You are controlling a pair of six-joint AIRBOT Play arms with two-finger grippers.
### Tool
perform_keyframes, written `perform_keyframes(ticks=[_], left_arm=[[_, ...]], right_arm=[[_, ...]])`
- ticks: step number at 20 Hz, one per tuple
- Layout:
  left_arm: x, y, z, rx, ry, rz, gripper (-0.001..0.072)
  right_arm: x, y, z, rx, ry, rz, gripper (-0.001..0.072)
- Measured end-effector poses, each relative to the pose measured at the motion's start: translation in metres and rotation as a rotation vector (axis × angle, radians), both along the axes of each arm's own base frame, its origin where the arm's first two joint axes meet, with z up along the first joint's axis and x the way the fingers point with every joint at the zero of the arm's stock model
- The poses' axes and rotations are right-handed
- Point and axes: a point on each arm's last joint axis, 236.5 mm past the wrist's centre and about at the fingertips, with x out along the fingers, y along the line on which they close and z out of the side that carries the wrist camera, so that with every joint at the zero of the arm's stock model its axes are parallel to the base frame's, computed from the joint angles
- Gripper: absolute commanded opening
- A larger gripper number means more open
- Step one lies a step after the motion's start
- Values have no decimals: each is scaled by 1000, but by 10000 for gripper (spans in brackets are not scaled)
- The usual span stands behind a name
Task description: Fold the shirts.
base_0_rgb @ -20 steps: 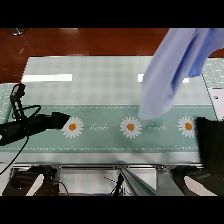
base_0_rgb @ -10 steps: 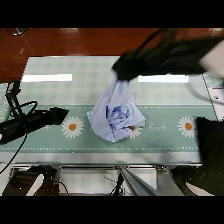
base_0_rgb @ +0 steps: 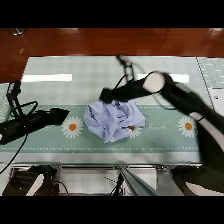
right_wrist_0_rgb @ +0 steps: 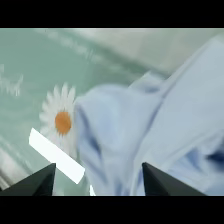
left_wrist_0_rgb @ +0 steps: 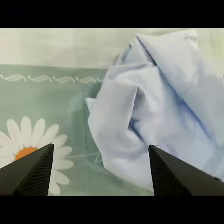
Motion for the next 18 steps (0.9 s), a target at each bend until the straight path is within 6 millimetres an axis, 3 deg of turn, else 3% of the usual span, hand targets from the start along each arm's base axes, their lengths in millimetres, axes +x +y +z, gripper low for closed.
perform_keyframes(ticks=[2,4,6,9,11,13,17,18], left_arm=[[-14,-11,-6,-39,75,-35,700],[-31,-32,-11,-108,161,-107,700],[-46,-63,-9,-197,225,-223,700],[-58,-102,-26,-263,337,-351,700],[-58,-125,-46,-269,409,-391,701],[-50,-144,-67,-254,453,-406,701],[-12,-169,-98,-219,465,-368,699],[-4,-173,-102,-213,464,-363,664]], right_arm=[[40,-56,27,9,-53,-117,619],[70,-132,45,-30,-94,-253,618],[79,-202,40,-112,-75,-355,618],[64,-273,12,-218,19,-435,618],[49,-293,-11,-256,86,-443,618],[38,-301,-30,-277,125,-442,618],[31,-298,-54,-294,145,-427,618],[33,-293,-59,-289,144,-420,618]])
